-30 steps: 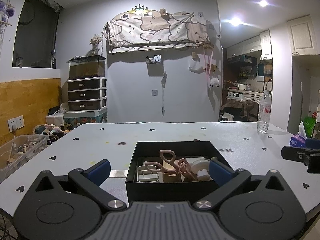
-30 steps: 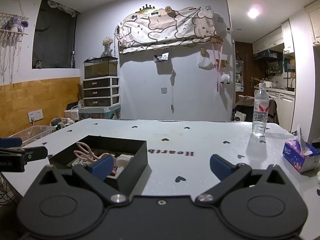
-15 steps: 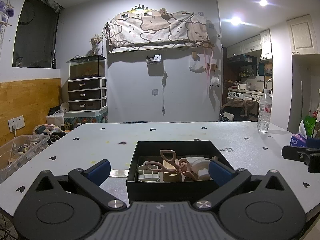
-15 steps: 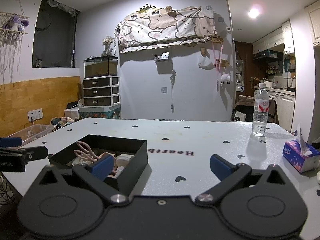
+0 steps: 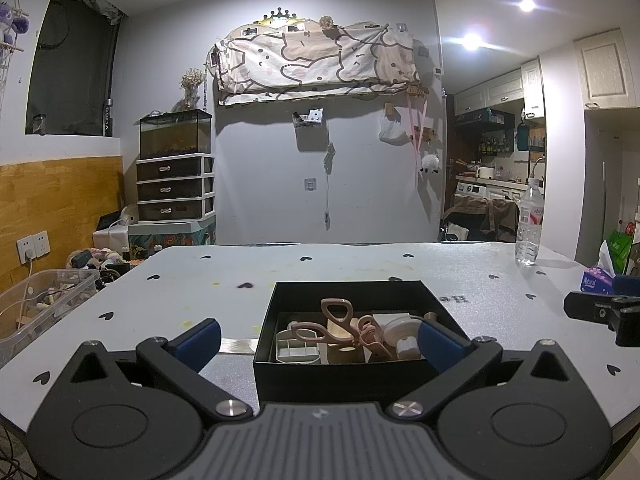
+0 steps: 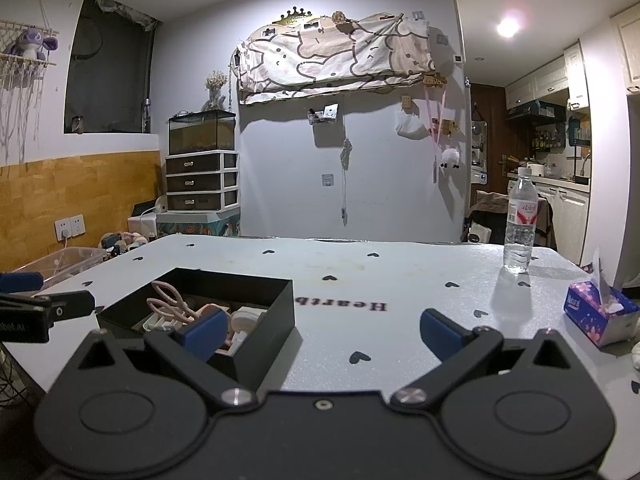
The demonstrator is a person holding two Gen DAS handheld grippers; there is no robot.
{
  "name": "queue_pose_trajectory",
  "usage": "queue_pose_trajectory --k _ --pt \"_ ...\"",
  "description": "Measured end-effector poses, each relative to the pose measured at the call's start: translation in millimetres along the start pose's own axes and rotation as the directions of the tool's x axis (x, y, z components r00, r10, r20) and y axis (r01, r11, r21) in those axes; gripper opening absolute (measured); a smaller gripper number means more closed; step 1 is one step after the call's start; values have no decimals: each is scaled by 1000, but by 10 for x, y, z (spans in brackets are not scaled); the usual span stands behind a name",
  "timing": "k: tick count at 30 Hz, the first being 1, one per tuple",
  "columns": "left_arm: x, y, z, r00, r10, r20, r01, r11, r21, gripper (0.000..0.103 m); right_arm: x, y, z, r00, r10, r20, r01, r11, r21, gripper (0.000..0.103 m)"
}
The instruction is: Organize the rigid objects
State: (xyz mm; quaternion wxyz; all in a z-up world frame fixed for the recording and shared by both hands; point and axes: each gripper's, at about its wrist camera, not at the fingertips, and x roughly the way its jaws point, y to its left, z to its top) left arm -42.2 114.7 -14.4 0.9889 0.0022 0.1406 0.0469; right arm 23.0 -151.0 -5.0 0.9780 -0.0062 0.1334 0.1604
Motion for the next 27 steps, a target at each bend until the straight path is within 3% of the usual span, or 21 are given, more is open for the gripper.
queue_pose_trajectory --k 27 --pt "10 12 2 1000 2 -2 -2 1000 0 103 -1 -2 15 1000 1 -1 -1 1000 -2 103"
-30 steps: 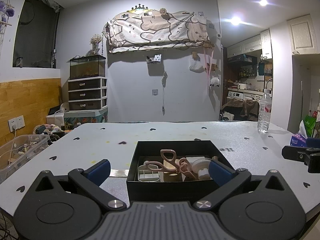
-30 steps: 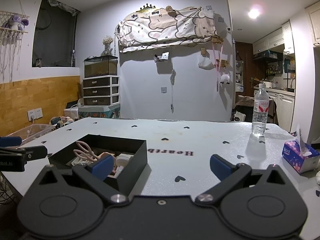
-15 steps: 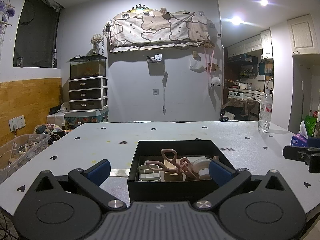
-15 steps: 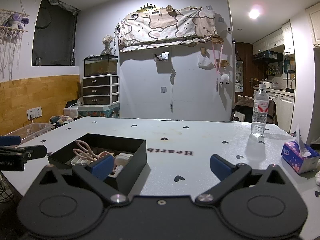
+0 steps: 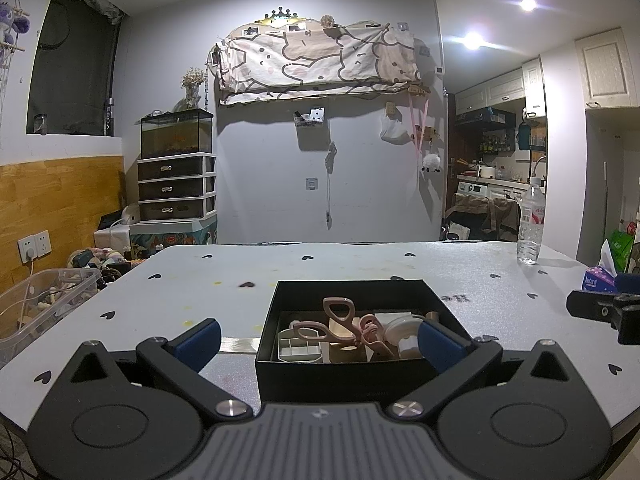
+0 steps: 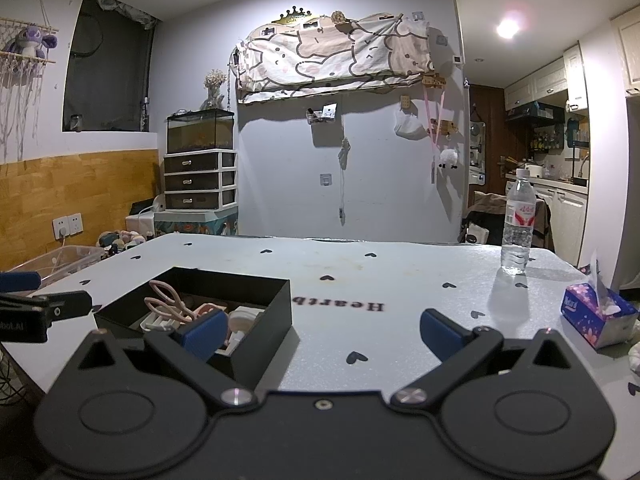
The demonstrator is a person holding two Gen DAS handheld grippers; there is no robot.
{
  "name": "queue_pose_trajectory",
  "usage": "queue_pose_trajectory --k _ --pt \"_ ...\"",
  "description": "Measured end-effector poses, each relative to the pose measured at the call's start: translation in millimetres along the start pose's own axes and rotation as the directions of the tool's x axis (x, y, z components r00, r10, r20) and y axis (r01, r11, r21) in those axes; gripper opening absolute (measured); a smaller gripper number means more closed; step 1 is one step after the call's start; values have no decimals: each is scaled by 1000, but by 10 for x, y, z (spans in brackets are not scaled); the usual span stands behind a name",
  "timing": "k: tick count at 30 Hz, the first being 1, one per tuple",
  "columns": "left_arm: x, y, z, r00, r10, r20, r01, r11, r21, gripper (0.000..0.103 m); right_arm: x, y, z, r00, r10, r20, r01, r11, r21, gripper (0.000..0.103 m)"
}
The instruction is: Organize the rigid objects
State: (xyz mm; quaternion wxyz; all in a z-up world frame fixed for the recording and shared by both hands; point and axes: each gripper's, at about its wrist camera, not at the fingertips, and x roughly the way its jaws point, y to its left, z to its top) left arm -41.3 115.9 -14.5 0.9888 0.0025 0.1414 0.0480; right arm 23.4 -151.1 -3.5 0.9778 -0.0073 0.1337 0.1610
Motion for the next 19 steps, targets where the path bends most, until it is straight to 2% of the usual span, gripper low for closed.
queue_pose_trajectory --k 19 --pt "8 54 -38 1000 5 1 -5 1000 2 103 -1 0 12 1000 0 -2 0 1000 -2 103"
